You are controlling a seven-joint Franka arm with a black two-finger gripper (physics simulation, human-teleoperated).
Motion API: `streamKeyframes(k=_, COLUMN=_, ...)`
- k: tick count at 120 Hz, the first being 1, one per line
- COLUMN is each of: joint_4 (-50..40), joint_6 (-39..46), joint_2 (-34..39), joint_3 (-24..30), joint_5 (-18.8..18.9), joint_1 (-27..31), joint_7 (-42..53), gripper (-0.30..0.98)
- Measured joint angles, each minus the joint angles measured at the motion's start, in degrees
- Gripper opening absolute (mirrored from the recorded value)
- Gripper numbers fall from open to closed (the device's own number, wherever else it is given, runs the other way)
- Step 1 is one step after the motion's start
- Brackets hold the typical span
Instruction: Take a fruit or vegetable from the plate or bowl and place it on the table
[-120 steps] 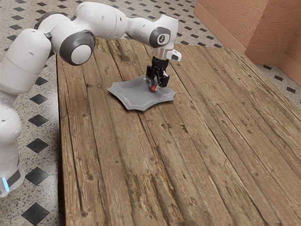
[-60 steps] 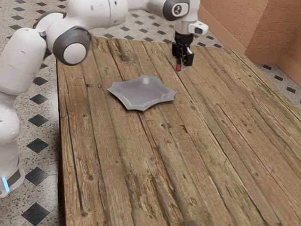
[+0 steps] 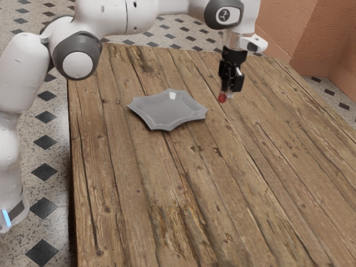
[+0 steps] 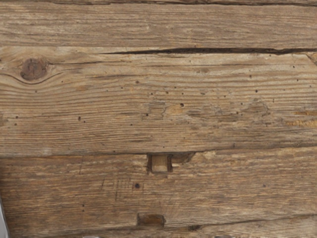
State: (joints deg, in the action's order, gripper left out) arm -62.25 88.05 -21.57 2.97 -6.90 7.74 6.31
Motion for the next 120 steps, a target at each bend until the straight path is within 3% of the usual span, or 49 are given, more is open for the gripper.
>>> streamKeyframes(k=14, joint_4=0.33, joint_6=-0.25, joint_2=0.0, joint_3=0.06, joint_5=0.4, joint_1=0.06, joint_7=-0.29, gripper=0.57)
streamKeyframes(k=33, joint_4=0.98, joint_6=-0.36, joint_2=-0.08, joint_3=-0.02, joint_5=0.6, joint_1=0.09, joint_7=-0.6, gripper=0.65)
streamKeyframes(k=120, joint_4=0.88, joint_6=0.43, joint_2=2.17, joint_3=-0.33, joint_5=-1.8, joint_1=0.09, joint_7=-1.08, gripper=0.69)
